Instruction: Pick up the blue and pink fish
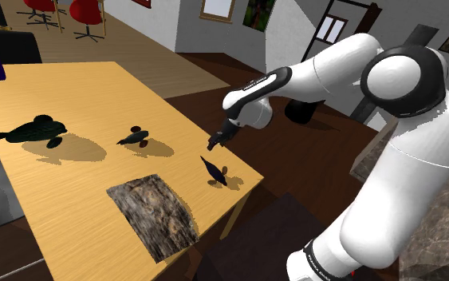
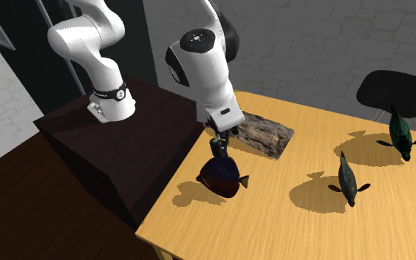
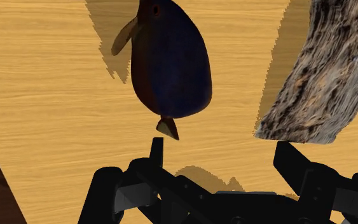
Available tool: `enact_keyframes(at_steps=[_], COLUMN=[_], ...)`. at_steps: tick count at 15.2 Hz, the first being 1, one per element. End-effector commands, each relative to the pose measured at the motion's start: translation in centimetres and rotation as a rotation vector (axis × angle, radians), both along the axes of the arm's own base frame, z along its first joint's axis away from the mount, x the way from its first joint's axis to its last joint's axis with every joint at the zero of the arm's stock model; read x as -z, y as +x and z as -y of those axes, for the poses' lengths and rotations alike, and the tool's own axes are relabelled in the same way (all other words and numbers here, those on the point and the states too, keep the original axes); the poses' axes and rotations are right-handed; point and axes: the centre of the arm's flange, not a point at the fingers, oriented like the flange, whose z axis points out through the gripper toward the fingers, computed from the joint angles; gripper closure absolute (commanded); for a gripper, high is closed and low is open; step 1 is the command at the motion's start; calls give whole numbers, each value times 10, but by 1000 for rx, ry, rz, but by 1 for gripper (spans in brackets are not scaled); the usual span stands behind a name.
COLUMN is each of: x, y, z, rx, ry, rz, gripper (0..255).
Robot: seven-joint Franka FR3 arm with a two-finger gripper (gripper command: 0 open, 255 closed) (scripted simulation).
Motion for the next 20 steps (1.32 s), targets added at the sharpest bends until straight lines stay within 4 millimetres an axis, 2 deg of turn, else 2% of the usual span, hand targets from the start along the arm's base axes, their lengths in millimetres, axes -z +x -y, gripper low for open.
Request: enact_keyframes(at_steps=[1,7,14,17,18,20], x=[27,92,129,132,132,132], y=[17,60,60,60,60,60], z=[4,12,12,12,11,11], rx=[-3,-12,-12,-12,-12,-12], ry=[8,33,33,33,33,33], rz=[6,21,21,21,21,21], gripper=[0,0,0,0,255,255])
